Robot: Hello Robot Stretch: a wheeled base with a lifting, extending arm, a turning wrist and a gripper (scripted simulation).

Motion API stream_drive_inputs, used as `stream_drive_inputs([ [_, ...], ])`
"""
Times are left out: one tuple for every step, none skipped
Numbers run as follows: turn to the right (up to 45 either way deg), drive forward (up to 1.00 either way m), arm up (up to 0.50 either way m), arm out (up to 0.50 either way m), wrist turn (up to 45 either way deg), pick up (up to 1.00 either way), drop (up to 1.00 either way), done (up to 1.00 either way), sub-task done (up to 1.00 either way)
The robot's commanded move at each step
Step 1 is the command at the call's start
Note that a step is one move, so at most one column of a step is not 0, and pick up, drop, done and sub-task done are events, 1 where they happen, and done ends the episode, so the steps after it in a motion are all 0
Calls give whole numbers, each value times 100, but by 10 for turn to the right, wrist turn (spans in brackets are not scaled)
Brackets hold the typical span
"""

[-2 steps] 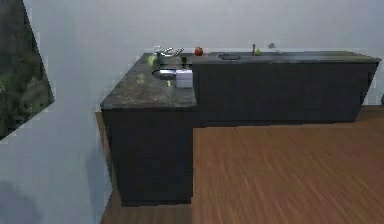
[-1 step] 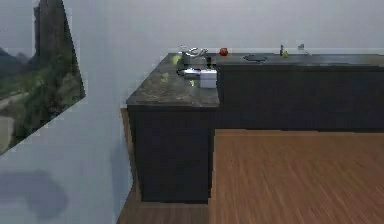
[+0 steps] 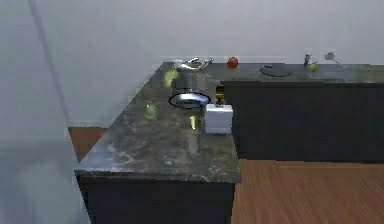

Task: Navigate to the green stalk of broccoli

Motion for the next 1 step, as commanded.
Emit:
stream_drive_inputs([
  [-120, 0, 0, 0, 0, 0, 0, 0, 0],
])
